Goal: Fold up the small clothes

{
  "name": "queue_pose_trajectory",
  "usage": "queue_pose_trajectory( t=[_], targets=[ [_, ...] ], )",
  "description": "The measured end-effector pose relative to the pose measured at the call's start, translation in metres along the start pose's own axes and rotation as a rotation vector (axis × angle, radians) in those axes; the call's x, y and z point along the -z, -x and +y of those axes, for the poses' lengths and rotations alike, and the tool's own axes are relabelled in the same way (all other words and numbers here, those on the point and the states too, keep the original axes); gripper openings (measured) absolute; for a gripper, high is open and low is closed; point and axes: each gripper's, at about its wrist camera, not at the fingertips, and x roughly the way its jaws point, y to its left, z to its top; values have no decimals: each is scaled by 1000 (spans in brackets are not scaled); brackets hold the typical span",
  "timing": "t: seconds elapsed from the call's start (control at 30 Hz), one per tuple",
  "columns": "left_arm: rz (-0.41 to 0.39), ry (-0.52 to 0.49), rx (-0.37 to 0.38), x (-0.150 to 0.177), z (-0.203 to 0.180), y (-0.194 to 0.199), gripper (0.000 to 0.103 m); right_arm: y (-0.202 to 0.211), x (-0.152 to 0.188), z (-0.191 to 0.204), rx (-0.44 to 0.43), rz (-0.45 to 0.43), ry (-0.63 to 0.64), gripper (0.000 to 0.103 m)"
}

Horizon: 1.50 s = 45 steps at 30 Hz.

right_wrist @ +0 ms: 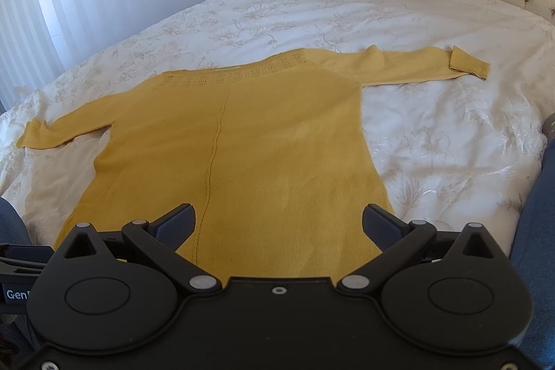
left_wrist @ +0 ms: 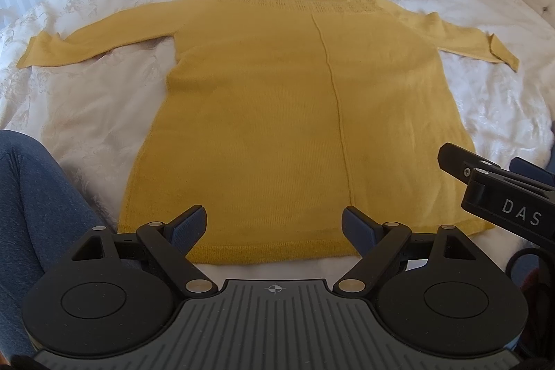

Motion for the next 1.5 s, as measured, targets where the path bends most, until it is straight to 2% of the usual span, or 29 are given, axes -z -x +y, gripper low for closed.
queue_pose_trajectory(
  t=[0.67,0.93,1.0,1.07,1.13,1.27,1.33,1.4,1.5],
  targets=[
    [35,1,1,-5,-1,-12,85,-13,-5,2,2,40,15,102],
    [-12,3,7,-20,5,-19,84,-31,-6,4,10,97,29,102],
    [-21,8,15,-29,10,-25,81,-38,-8,5,9,114,31,102],
    [-34,15,25,-41,16,-31,71,-44,-9,5,12,128,35,102],
    [-53,25,27,-52,23,-39,67,-50,-11,6,20,143,46,102],
    [-106,8,-7,-76,31,-58,66,-68,-18,4,15,204,64,102],
    [-130,-19,-28,-88,32,-69,66,-75,-21,-1,7,212,62,93],
    [-145,-44,-41,-100,33,-81,66,-85,-28,-9,16,231,69,72],
    [-173,-58,-44,-121,36,-98,66,-100,-43,-26,77,246,71,63]
  ],
)
